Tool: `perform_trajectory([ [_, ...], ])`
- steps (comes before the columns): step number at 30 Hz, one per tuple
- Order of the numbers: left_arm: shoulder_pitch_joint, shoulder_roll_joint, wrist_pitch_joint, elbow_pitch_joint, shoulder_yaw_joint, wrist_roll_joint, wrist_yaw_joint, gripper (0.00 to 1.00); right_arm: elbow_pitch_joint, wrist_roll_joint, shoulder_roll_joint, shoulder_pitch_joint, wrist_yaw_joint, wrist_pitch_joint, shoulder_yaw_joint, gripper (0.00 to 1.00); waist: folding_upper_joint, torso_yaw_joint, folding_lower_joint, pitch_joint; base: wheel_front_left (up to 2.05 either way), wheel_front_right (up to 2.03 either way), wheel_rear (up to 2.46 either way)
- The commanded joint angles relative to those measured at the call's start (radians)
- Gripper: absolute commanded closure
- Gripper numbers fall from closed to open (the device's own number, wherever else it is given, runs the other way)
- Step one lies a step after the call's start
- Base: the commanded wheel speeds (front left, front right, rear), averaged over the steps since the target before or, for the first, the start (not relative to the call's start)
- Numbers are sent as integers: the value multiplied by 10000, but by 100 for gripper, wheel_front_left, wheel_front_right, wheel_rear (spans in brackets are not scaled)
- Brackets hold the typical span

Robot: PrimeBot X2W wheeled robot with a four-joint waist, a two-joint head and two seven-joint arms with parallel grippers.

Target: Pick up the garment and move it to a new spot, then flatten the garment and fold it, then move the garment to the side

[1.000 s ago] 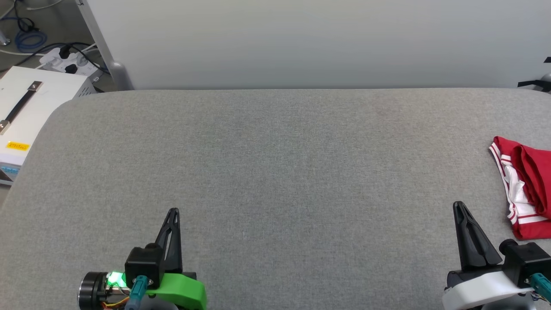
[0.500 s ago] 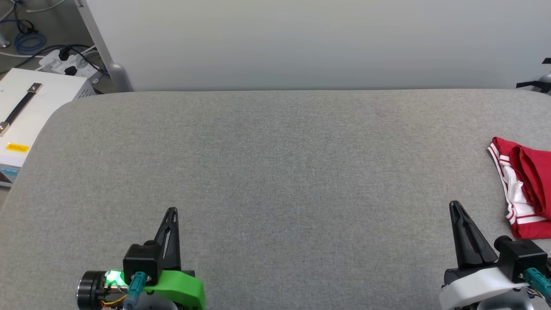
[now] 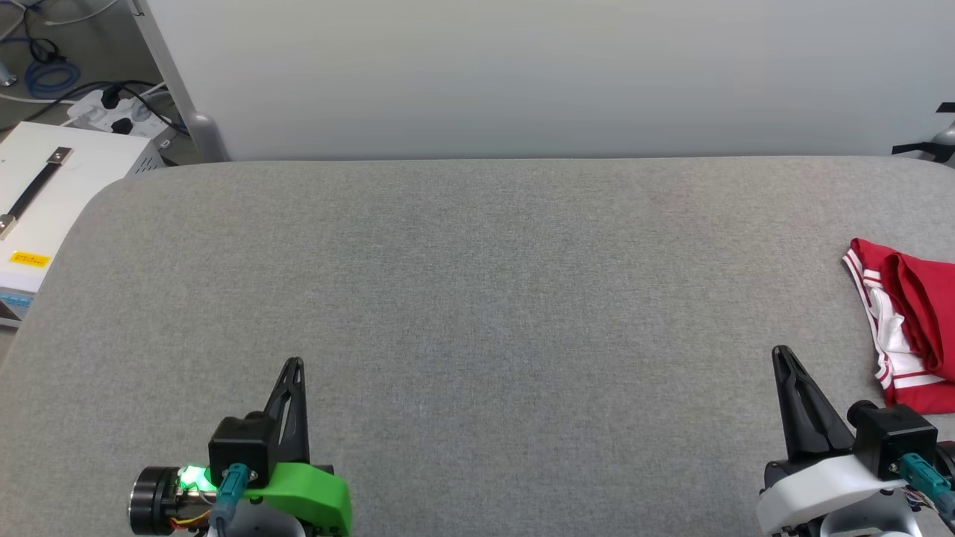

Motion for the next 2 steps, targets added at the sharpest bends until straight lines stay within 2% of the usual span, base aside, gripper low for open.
perform_trajectory([
  [1,-216,-87,83,-48,64,96,-79,100,44,-146,20,-175,-5,59,11,100,0,-2,0,-5,0,0,0],
  [2,-221,-95,101,-51,77,102,-89,100,50,-155,23,-183,-5,77,12,100,0,-4,0,-8,0,0,0],
])
